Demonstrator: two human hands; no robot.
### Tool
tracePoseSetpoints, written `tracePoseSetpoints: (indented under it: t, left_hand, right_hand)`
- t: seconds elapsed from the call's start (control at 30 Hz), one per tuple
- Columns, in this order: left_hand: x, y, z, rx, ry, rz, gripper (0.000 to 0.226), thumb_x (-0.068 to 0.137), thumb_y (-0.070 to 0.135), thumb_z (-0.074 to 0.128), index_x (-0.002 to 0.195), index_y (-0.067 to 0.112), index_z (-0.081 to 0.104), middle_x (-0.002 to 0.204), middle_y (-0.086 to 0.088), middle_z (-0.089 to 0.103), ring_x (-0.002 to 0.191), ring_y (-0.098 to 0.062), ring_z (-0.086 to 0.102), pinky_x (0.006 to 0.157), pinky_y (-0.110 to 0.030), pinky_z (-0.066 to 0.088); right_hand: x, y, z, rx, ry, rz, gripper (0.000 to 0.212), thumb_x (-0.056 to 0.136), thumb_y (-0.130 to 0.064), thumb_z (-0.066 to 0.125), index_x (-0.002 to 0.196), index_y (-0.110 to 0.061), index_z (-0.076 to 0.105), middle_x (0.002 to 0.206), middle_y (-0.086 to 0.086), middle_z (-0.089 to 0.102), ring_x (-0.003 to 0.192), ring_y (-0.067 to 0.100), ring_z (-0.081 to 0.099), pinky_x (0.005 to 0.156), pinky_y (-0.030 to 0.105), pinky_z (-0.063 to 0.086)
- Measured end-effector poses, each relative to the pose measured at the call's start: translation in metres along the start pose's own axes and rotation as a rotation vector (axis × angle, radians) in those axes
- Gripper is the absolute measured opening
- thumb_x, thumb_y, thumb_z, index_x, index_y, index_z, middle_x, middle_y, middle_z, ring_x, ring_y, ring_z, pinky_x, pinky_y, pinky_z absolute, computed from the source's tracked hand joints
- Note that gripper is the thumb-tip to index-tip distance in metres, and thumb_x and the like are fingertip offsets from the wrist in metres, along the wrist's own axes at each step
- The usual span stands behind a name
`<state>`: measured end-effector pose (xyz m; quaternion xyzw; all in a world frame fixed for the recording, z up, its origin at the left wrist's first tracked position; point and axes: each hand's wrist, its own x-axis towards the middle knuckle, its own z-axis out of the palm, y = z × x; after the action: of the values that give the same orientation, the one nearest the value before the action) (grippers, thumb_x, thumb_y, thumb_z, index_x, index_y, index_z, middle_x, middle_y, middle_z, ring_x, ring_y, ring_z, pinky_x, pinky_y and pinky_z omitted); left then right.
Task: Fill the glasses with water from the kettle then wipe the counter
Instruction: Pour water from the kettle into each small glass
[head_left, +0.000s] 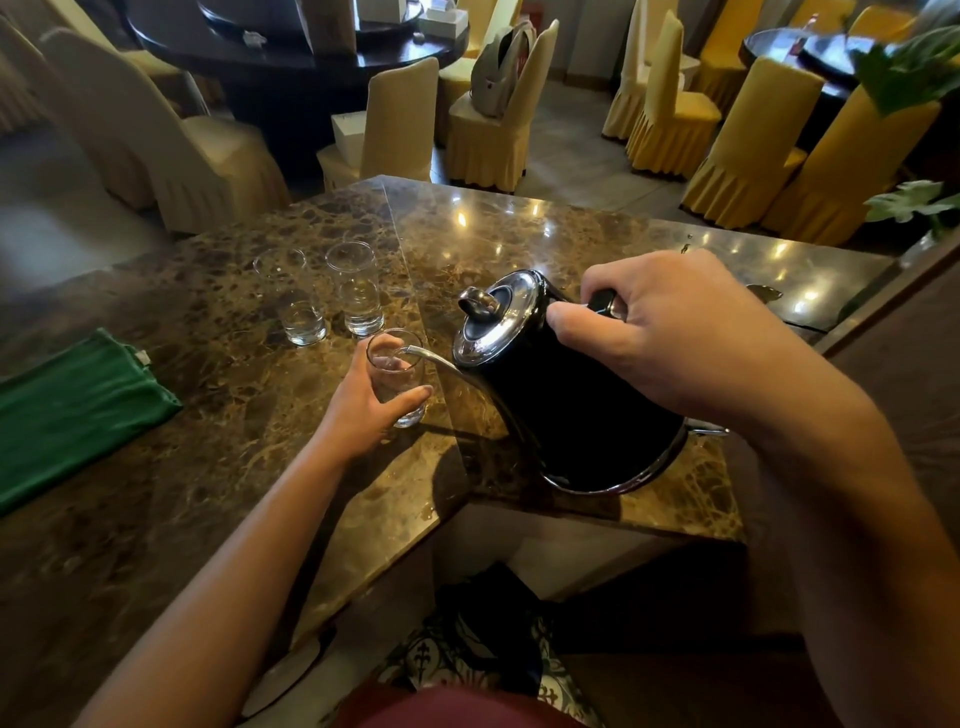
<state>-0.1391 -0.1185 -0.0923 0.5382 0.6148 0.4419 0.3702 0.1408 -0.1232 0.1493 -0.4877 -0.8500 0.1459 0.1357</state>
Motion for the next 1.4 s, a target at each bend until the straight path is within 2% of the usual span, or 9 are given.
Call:
tracePoseSetpoints:
  t: [0.13, 0.4, 0.6, 0.77, 1.0, 1.07, 1.2, 1.27, 1.4]
  left_hand:
    - [0.0, -0.001, 0.0, 0.002, 0.004, 0.007, 0.071, 0.064, 0.057, 0.082, 0.124, 0.05, 0.044, 0.118, -0.006, 0.066, 0.105, -0.014, 0.072, 0.102, -0.051, 0.054]
    - [0.001, -0.004, 0.002, 0.025, 0.007, 0.011, 0.076, 0.073, 0.047, 0.086, 0.133, 0.033, 0.042, 0.118, -0.004, 0.066, 0.11, -0.016, 0.07, 0.103, -0.053, 0.052]
    - [0.001, -0.004, 0.0, 0.042, 0.007, 0.004, 0.087, 0.062, 0.072, 0.081, 0.132, 0.039, 0.042, 0.121, 0.002, 0.068, 0.112, -0.015, 0.069, 0.104, -0.054, 0.052]
    - [0.0, -0.004, 0.002, 0.037, 0.017, 0.004, 0.083, 0.062, 0.071, 0.081, 0.129, 0.043, 0.042, 0.121, 0.0, 0.068, 0.111, -0.015, 0.07, 0.103, -0.054, 0.052]
    - [0.001, -0.006, 0.003, 0.007, 0.019, -0.008, 0.089, 0.058, 0.078, 0.08, 0.13, 0.043, 0.043, 0.121, -0.002, 0.068, 0.113, -0.017, 0.069, 0.103, -0.055, 0.052]
    - [0.0, -0.006, 0.003, 0.015, 0.023, -0.007, 0.09, 0.057, 0.079, 0.079, 0.13, 0.043, 0.042, 0.123, -0.001, 0.067, 0.115, -0.017, 0.068, 0.104, -0.054, 0.052]
    - [-0.001, -0.004, 0.004, 0.02, 0.02, 0.006, 0.088, 0.06, 0.075, 0.08, 0.132, 0.041, 0.042, 0.123, 0.004, 0.065, 0.118, -0.015, 0.066, 0.107, -0.053, 0.05]
    - [-0.001, -0.005, 0.004, 0.02, 0.026, 0.003, 0.087, 0.061, 0.076, 0.08, 0.132, 0.044, 0.042, 0.124, 0.003, 0.066, 0.119, -0.017, 0.065, 0.107, -0.054, 0.049]
    - [-0.001, -0.005, 0.003, 0.018, 0.04, 0.005, 0.075, 0.06, 0.077, 0.079, 0.122, 0.062, 0.039, 0.121, 0.001, 0.067, 0.117, -0.017, 0.066, 0.105, -0.054, 0.05]
  right_hand:
    - [0.0, -0.004, -0.001, -0.028, -0.033, -0.009, 0.041, 0.097, -0.056, 0.05, 0.073, -0.024, 0.061, 0.053, -0.004, 0.05, 0.049, 0.009, 0.05, 0.048, 0.022, 0.028]
    - [0.002, -0.01, -0.006, -0.047, -0.067, -0.014, 0.042, 0.096, -0.057, 0.049, 0.078, -0.023, 0.064, 0.056, -0.004, 0.055, 0.052, 0.008, 0.055, 0.049, 0.021, 0.029]
    - [0.001, -0.02, -0.007, -0.154, -0.09, -0.043, 0.038, 0.098, -0.059, 0.047, 0.077, -0.028, 0.057, 0.057, -0.007, 0.052, 0.054, 0.006, 0.052, 0.048, 0.024, 0.03]
    - [0.001, -0.023, -0.006, -0.179, -0.102, -0.071, 0.041, 0.097, -0.061, 0.043, 0.087, -0.026, 0.063, 0.061, -0.006, 0.058, 0.056, 0.009, 0.057, 0.049, 0.025, 0.035]
    - [0.001, -0.016, -0.007, -0.154, -0.099, -0.067, 0.04, 0.098, -0.06, 0.045, 0.083, -0.027, 0.061, 0.058, -0.004, 0.057, 0.053, 0.007, 0.056, 0.048, 0.021, 0.032]
    - [-0.001, -0.016, -0.006, -0.16, -0.095, -0.067, 0.041, 0.098, -0.06, 0.045, 0.08, -0.026, 0.059, 0.055, -0.005, 0.053, 0.05, 0.006, 0.051, 0.048, 0.023, 0.03]
    - [-0.007, -0.019, -0.003, -0.178, -0.085, -0.082, 0.044, 0.095, -0.061, 0.042, 0.087, -0.023, 0.063, 0.057, -0.006, 0.051, 0.054, 0.009, 0.051, 0.051, 0.029, 0.032]
    - [-0.006, -0.018, -0.004, -0.162, -0.097, -0.082, 0.044, 0.095, -0.061, 0.042, 0.082, -0.024, 0.061, 0.058, -0.005, 0.053, 0.053, 0.009, 0.052, 0.05, 0.027, 0.032]
    - [-0.006, 0.004, 0.003, -0.019, -0.061, -0.038, 0.044, 0.094, -0.059, 0.048, 0.073, -0.023, 0.062, 0.052, -0.002, 0.055, 0.045, 0.009, 0.051, 0.044, 0.019, 0.03]
